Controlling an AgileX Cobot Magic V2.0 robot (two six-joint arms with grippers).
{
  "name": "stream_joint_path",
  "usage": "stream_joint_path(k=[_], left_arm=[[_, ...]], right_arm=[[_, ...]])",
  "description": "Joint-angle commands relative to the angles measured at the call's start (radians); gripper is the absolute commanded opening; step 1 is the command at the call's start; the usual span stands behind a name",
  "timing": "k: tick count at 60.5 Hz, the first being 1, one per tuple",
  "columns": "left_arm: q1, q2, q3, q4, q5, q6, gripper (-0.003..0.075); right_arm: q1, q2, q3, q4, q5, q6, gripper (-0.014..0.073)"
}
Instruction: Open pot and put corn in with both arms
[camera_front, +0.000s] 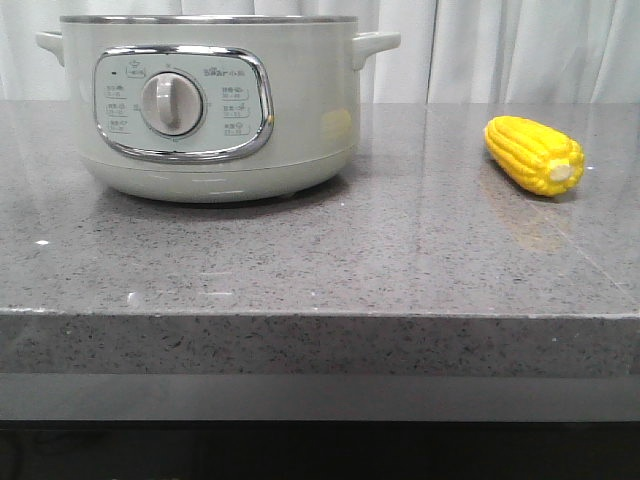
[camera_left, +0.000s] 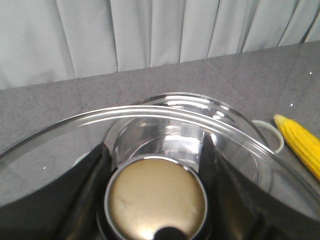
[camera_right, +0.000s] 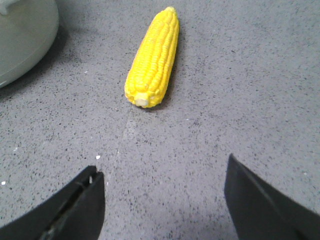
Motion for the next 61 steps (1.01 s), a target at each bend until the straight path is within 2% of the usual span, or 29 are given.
stream_joint_path(k=[1,12,23,30,41,61], left_arm=[[0.014,-0.128,0.051,0.006,-0.125,-0.011,0.0229],[0.025,-0.312,0.199,0.01,-0.123,-0.011,0.0229],[0.025,-0.429,0.256,0.01,-0.123,-0.011,0.0229],[0.025,-0.454,0.257,0.012,-0.123,-0.011,0.0229],[0.025,-0.46,0.257,0.012,-0.123,-0.011,0.0229],[0.025,-0.46,0.257,0.012,-0.123,-0.011,0.0229]], right_arm=[[-0.003,0.079,-0.086,0.013,-0.055,-0.015,0.0528],[0.05,0.262,-0.234,0.01,-0.009,-0.069,0.0584],[0.089,0.473,-0.415,0.0,0.077,-0.06,0.0583],[0.089,0.615,-0.549,-0.014,0.172,-0.009,0.0583],[0.089,0.808,-0.758,-0.137,0.32,0.134,0.0583],[0.089,1.016,-0.974,-0.112,0.413,0.141,0.0583]])
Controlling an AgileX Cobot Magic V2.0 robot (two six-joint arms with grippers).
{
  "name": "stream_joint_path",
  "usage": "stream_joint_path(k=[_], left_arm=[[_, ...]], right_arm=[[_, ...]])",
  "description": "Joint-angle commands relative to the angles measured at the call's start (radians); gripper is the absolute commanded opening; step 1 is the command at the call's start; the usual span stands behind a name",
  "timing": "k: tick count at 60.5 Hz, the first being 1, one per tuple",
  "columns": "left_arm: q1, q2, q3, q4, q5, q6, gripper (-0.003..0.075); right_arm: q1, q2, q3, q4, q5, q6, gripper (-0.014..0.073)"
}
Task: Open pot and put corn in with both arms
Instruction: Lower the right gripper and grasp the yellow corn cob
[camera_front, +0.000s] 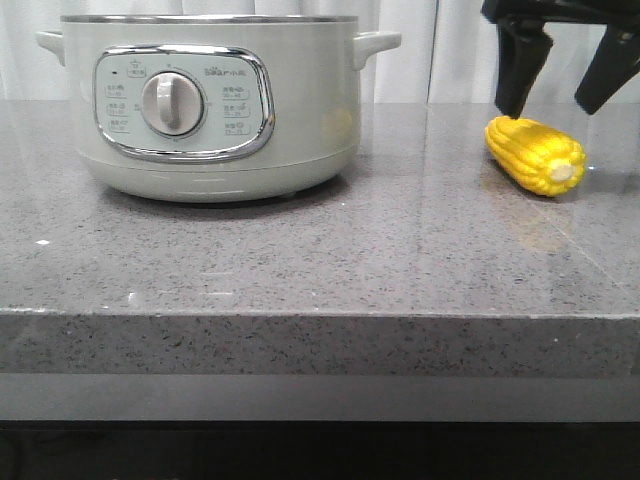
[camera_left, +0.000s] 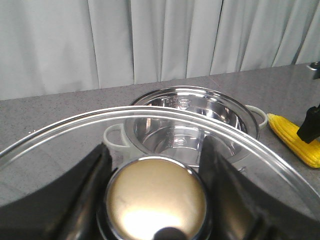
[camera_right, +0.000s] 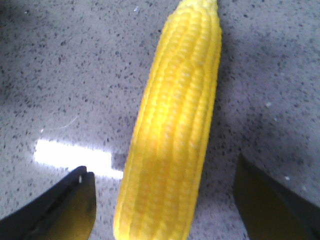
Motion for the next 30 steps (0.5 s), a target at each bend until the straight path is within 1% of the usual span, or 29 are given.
stream_joint_path(k=[1,24,27,30], left_arm=[[0.003,-0.003,-0.036,0.001,-0.138,-0.011,0.0229],[0.003,-0.003,-0.036,0.001,-0.14,-0.011,0.0229],[0.003,-0.003,-0.036,0.001,-0.142,-0.011,0.0229],[0.003,-0.003,-0.036,0.001,-0.144,-0.011,0.0229]], right_arm=[[-0.002,-0.003,-0.068,0.008,-0.001,0.005,0.0583],[-0.002,0.102,-0.082,0.009,0.053,0.005,0.0579],[-0.002,0.109,-0.082,0.009,0.06,0.005,0.0556],[-0.002,0.111,-0.082,0.009,0.066,0.003,0.0507]])
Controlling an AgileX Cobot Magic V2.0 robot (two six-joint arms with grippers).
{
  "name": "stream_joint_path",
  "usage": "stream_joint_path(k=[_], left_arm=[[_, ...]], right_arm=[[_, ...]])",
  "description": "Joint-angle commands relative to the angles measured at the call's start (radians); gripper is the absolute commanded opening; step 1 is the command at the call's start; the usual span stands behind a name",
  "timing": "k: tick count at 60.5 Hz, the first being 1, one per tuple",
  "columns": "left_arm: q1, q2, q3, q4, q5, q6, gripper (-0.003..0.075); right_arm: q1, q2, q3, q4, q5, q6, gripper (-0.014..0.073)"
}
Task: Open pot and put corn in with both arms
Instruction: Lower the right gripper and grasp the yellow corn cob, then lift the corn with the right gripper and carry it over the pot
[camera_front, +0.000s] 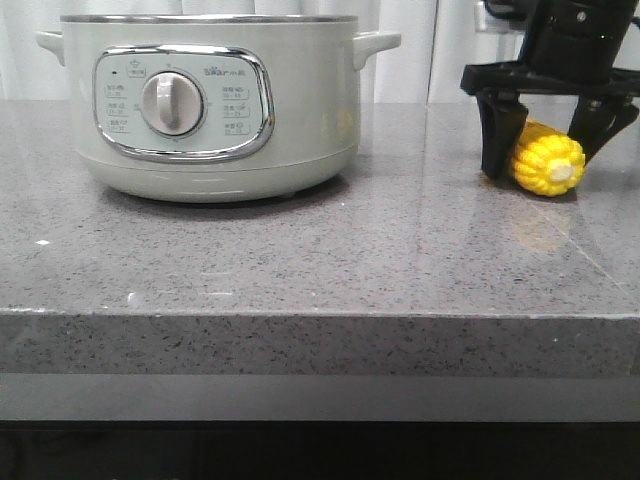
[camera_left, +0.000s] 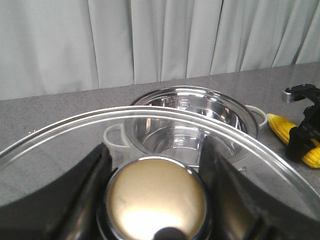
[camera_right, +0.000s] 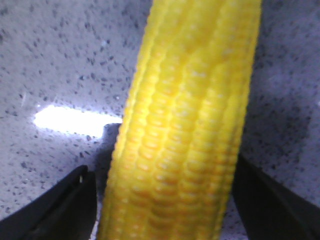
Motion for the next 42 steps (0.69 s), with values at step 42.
stream_joint_path(k=[42], left_arm=[[0.003,-0.003,-0.036,0.034,-0.151,-0.011,0.0229]], right_arm=[[0.132,-0.148,-0.418,0.038,0.059,-0.092,0.0274]])
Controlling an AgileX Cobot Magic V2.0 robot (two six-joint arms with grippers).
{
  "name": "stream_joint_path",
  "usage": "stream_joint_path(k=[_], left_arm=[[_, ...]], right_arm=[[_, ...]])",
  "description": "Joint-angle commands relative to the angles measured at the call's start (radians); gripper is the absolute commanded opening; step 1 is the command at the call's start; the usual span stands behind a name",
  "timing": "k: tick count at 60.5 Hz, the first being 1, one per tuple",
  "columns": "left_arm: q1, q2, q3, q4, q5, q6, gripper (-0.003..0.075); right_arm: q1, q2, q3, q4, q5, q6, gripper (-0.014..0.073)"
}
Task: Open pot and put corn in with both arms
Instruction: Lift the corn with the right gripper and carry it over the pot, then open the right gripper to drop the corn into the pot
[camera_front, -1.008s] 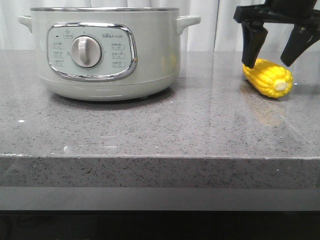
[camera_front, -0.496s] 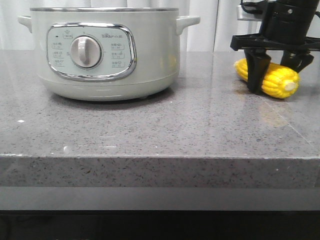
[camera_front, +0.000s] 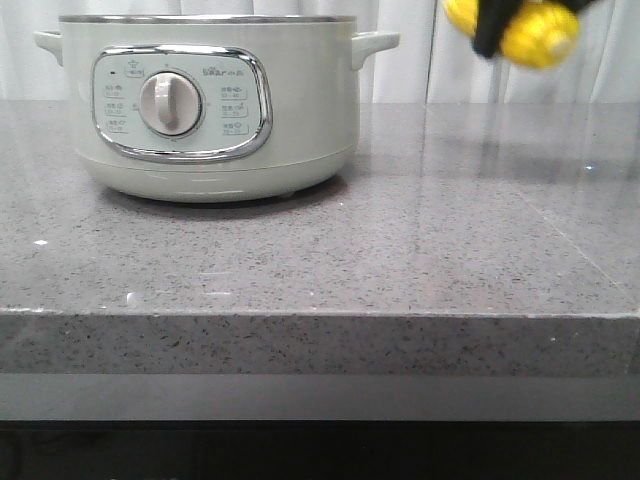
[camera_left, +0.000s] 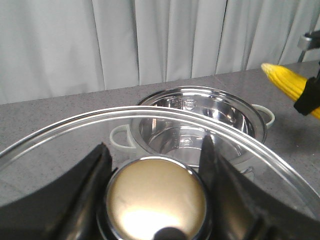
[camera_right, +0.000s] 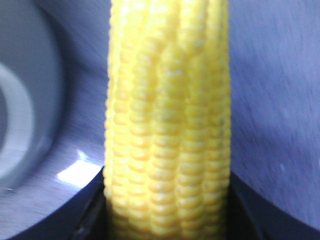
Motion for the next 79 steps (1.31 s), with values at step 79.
stream_joint_path(k=[79], left_arm=[[0.003,-0.003,-0.036,0.004,-0.16,-0.011,0.0229]], right_arm=[[0.366,0.105,-0.21,0.029,-0.226,-0.116,0.055]])
